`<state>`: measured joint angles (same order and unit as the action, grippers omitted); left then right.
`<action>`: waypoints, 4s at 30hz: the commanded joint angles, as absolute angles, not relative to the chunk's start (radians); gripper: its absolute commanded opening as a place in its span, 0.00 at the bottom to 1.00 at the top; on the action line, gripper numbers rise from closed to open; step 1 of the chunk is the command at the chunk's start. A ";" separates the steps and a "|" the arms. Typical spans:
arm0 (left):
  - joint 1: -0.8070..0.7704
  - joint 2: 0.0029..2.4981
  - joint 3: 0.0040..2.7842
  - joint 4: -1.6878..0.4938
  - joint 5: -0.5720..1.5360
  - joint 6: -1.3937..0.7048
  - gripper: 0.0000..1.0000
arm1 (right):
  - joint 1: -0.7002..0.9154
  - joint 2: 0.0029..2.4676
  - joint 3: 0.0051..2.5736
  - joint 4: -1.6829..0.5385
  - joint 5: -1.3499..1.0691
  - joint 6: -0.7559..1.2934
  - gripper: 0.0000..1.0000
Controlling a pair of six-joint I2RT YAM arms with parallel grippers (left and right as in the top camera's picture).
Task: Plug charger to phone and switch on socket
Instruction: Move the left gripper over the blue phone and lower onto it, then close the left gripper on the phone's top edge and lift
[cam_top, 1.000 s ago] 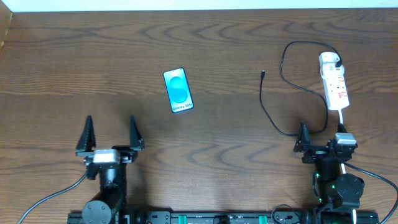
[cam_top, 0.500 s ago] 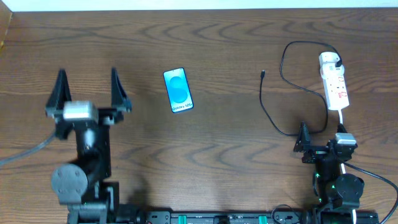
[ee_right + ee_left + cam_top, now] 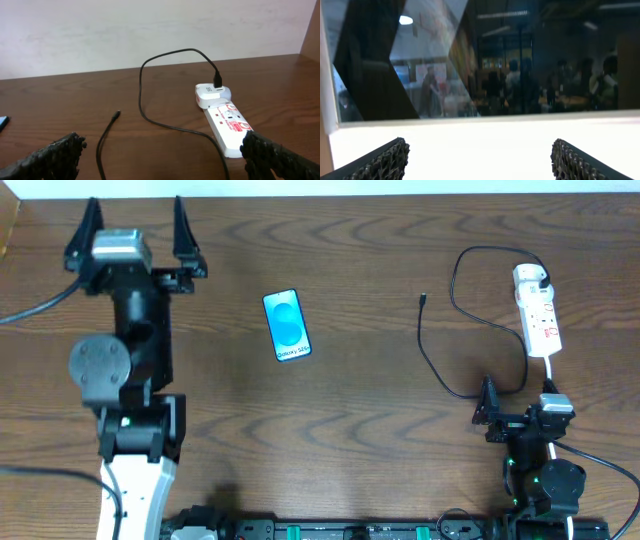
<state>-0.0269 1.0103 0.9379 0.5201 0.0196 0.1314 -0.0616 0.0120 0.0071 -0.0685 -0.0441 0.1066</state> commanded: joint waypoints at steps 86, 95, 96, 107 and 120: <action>-0.297 2.049 1.530 -0.735 -0.030 -0.393 0.98 | -0.055 0.007 0.005 -0.072 -0.035 0.119 0.99; -0.298 2.104 1.529 -0.706 -0.029 -0.406 0.98 | -0.055 0.007 0.005 -0.072 -0.035 0.119 0.99; -0.298 2.104 1.528 -0.699 -0.030 -0.406 0.98 | -0.055 0.007 0.005 -0.072 -0.035 0.119 0.99; -0.298 2.104 1.490 -0.625 -0.030 -0.425 0.98 | -0.055 0.007 0.005 -0.072 -0.035 0.119 0.99; -0.298 2.111 1.487 -0.603 -0.068 -0.493 0.98 | -0.055 0.007 0.005 -0.072 -0.035 0.119 0.99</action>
<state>-0.3012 2.0983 1.4967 -0.6086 -0.0345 -0.4465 -0.0616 0.0120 0.0071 -0.0685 -0.0441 0.1066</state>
